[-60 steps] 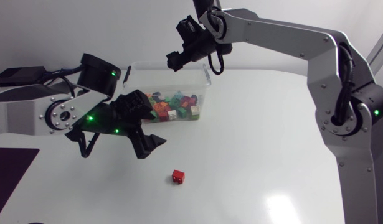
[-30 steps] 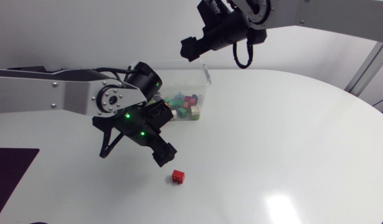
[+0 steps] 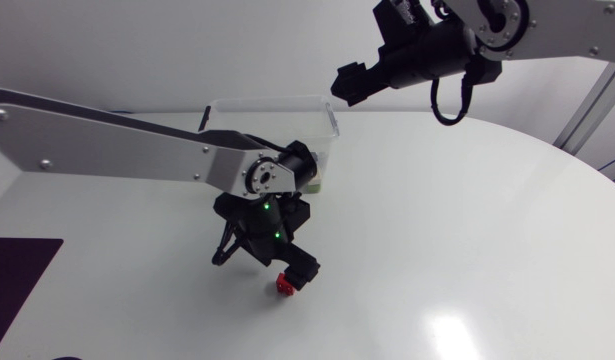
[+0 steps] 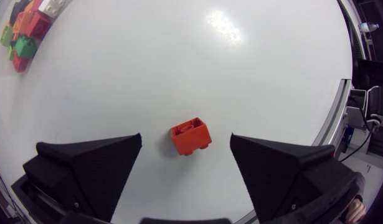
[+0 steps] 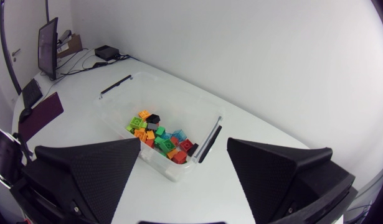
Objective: Place the duplo bricks in the container
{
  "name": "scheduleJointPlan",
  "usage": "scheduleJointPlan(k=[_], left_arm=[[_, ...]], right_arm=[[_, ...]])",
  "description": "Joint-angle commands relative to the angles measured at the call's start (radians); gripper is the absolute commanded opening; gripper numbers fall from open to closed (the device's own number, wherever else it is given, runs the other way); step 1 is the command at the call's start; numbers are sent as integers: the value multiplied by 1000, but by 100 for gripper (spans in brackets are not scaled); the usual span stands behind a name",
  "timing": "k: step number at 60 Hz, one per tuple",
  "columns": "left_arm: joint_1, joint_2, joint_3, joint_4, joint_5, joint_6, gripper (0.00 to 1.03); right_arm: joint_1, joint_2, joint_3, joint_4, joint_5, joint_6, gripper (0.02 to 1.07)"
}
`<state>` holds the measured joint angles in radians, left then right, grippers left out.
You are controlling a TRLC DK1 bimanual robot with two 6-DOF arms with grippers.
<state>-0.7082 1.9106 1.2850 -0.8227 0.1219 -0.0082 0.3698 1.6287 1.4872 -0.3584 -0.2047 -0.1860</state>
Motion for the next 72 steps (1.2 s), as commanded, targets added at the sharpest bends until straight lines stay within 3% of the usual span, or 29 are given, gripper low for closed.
scheduleJointPlan(k=[1,8,14,23,26,55,72], left_arm=[[-5,59,30,-23,1,-55,99],[-4,91,48,-26,1,-73,95],[1,134,77,-26,1,-93,84],[-16,142,86,-18,2,-118,44],[-17,139,85,-21,1,-121,40],[46,-4,76,-101,-16,-85,29],[128,-159,246,-148,-68,13,29]], right_arm=[[-19,-35,-54,15,-1,17,102],[-37,-64,-88,15,-12,11,102],[-51,-90,-117,15,-13,0,102],[-71,-113,-157,29,-22,-7,102],[-78,-116,-163,30,-27,-9,102],[-91,-121,-205,59,-32,-15,102],[-97,-204,-297,58,-36,-36,102]])
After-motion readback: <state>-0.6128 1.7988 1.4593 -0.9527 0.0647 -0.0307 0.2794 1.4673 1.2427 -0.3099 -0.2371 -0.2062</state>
